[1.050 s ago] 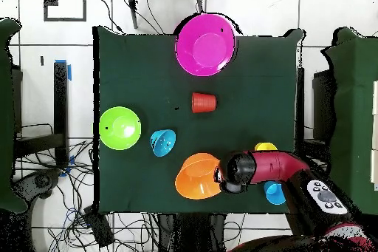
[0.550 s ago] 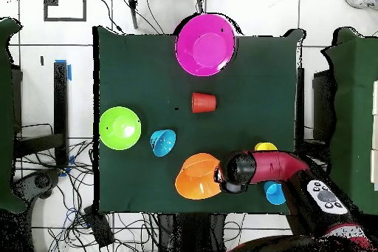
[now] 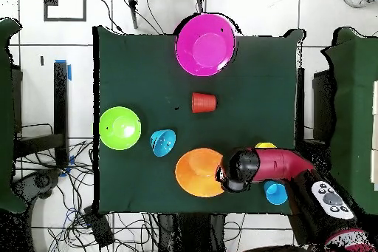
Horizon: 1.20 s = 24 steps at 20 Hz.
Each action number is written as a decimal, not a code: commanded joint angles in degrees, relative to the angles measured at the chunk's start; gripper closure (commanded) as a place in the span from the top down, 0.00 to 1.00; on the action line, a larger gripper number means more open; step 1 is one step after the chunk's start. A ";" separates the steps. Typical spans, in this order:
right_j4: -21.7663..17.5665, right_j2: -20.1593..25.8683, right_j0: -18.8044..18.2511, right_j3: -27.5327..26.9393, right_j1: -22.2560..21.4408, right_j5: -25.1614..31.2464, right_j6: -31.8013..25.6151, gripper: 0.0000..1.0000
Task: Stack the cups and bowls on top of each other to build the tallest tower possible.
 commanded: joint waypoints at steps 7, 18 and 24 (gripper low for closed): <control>2.13 5.01 2.31 -3.63 -13.10 12.16 -10.17 0.00; 7.53 6.33 3.48 -5.09 -16.07 13.59 -6.25 0.00; 9.27 5.07 6.38 -6.39 -19.56 15.75 -3.24 0.00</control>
